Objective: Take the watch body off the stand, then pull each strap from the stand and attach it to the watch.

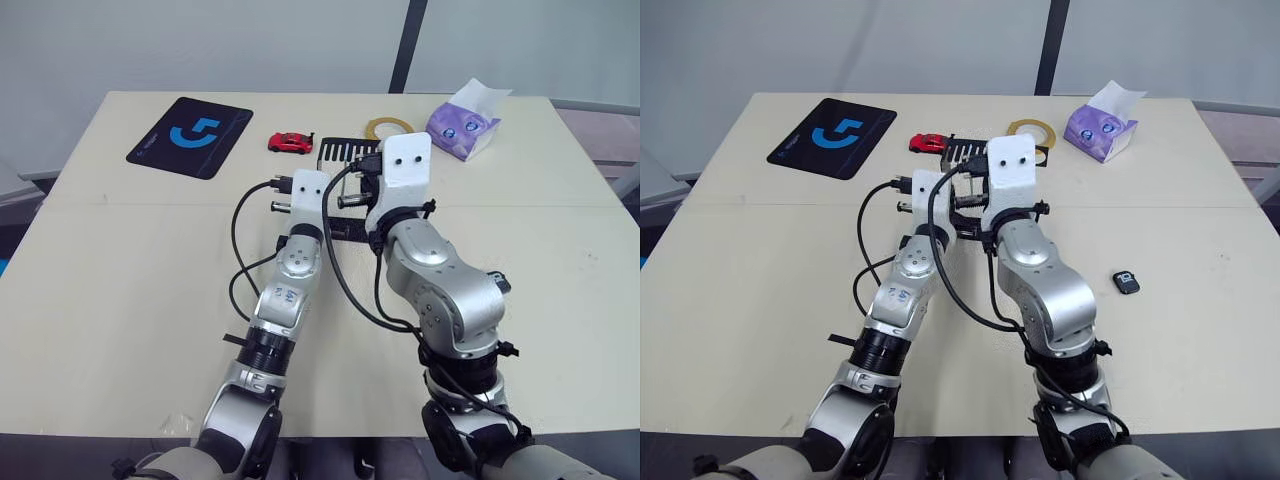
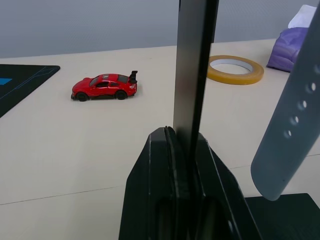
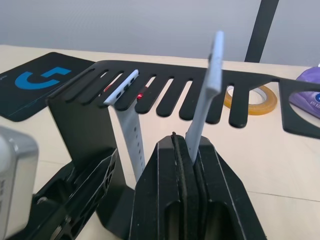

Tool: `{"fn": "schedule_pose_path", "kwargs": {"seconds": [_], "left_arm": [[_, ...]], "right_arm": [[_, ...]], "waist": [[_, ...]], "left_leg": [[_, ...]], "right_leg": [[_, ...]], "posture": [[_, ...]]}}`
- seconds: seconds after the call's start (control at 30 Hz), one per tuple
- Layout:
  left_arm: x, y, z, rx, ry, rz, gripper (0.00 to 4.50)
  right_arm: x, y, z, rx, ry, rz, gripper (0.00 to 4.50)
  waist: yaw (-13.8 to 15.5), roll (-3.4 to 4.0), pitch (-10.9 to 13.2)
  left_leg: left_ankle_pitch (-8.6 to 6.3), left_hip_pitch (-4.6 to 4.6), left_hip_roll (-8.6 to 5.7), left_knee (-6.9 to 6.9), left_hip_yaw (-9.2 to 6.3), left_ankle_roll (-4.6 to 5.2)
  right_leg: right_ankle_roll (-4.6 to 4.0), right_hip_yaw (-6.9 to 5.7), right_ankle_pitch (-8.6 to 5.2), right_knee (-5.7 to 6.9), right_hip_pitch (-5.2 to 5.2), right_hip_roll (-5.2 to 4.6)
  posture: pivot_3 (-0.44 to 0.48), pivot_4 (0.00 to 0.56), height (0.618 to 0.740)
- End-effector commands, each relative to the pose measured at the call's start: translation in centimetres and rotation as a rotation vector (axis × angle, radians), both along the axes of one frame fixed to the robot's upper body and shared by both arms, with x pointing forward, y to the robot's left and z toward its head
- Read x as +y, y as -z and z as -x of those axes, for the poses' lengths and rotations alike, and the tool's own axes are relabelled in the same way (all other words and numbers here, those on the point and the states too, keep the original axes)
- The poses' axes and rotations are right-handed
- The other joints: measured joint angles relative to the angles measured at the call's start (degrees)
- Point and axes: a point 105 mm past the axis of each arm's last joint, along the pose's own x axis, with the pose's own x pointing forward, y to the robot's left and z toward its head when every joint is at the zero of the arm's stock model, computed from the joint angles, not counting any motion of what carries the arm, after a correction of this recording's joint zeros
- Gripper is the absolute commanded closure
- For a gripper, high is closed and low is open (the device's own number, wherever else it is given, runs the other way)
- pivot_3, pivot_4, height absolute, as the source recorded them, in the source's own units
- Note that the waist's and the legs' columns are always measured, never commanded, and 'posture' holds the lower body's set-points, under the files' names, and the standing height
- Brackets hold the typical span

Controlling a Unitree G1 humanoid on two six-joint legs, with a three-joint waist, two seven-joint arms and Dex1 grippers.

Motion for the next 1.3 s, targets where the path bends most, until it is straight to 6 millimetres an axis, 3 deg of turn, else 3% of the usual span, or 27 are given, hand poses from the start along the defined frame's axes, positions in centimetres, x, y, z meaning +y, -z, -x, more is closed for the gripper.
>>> {"fn": "schedule_pose_path", "kwargs": {"seconds": [0.03,0.37,0.4,0.47,0.7,0.87,1.0,1.13,1.3], "left_arm": [[-1.8,0.3,0.6,0.018,0.055,0.011,4.5],[-2.3,0.7,1.3,0.034,0.107,0.015,4.5],[-2.3,0.7,1.5,0.036,0.113,0.016,3.74],[-2.3,0.8,2.2,0.041,0.152,-0.008,3.13],[-0.3,0.9,4.9,0.069,0.242,-0.066,0.12],[3.3,1.1,6.5,0.127,0.286,-0.111,0.05],[5.0,1.0,8.5,0.18,0.459,-0.073,0.05],[5.1,-0.3,10.8,0.185,0.783,0.002,0.05],[6.8,-3.3,13.6,0.246,1.189,0.128,0.05]], "right_arm": [[-0.2,-1.2,1.5,-0.051,-0.023,0.002,4.44],[-1.1,-0.3,3.4,-0.01,-0.046,0.027,4.44],[-1.1,-0.2,3.5,-0.007,-0.047,0.027,4.5],[-1.2,0.0,3.7,0.006,-0.052,0.023,4.5],[-1.8,0.2,4.3,0.025,-0.094,0.05,4.5],[-2.6,0.1,4.8,0.023,-0.154,0.093,4.5],[-3.1,0.1,5.0,0.022,-0.236,0.134,4.5],[-2.8,0.0,5.7,0.024,-0.403,0.142,4.5],[-2.1,0.1,8.1,0.054,-0.706,0.071,4.5]], "waist": [[0.08,0.0,0.0],[0.19,0.01,0.0],[0.16,0.01,0.0],[0.01,0.01,0.0],[-1.2,0.02,0.0],[-1.48,0.03,0.0],[-1.72,0.05,0.01],[-1.31,0.05,0.02],[-1.34,0.06,0.03]], "left_leg": [[0.0,-0.03,-0.01,0.0,-0.02,0.0],[0.02,-0.36,-0.05,0.0,-0.34,-0.02],[0.02,-0.37,-0.05,-0.01,-0.36,-0.02],[0.02,-0.4,-0.06,-0.02,-0.38,-0.02],[0.07,-0.44,-0.06,-0.1,-0.46,-0.1],[0.15,-0.38,-0.03,-0.1,-0.47,-0.19],[0.18,-0.36,0.01,-0.11,-0.57,-0.25],[0.18,-0.38,-0.02,-0.1,-0.68,-0.26],[0.2,-0.4,-0.03,-0.07,-0.74,-0.3]], "right_leg": [[0.0,-0.02,0.0,-0.01,-0.01,0.0],[0.0,-0.37,0.0,-0.17,-0.09,0.0],[0.0,-0.39,0.0,-0.17,-0.09,0.0],[0.0,-0.43,0.0,-0.2,-0.1,0.0],[-0.01,-0.5,0.0,-0.24,-0.12,0.03],[-0.04,-0.46,-0.02,-0.2,-0.1,0.04],[-0.13,-0.46,-0.07,-0.11,-0.12,0.07],[-0.14,-0.51,-0.08,-0.1,-0.09,0.04],[-0.16,-0.54,-0.08,-0.08,-0.08,0.08]], "posture": [[0.0,0.15,0.738],[0.0,0.15,0.738],[0.0,0.15,0.738],[0.0,0.15,0.738],[0.0,0.15,0.738],[0.0,0.15,0.738],[0.0,0.15,0.738],[0.0,0.15,0.738],[0.0,0.15,0.738]]}}
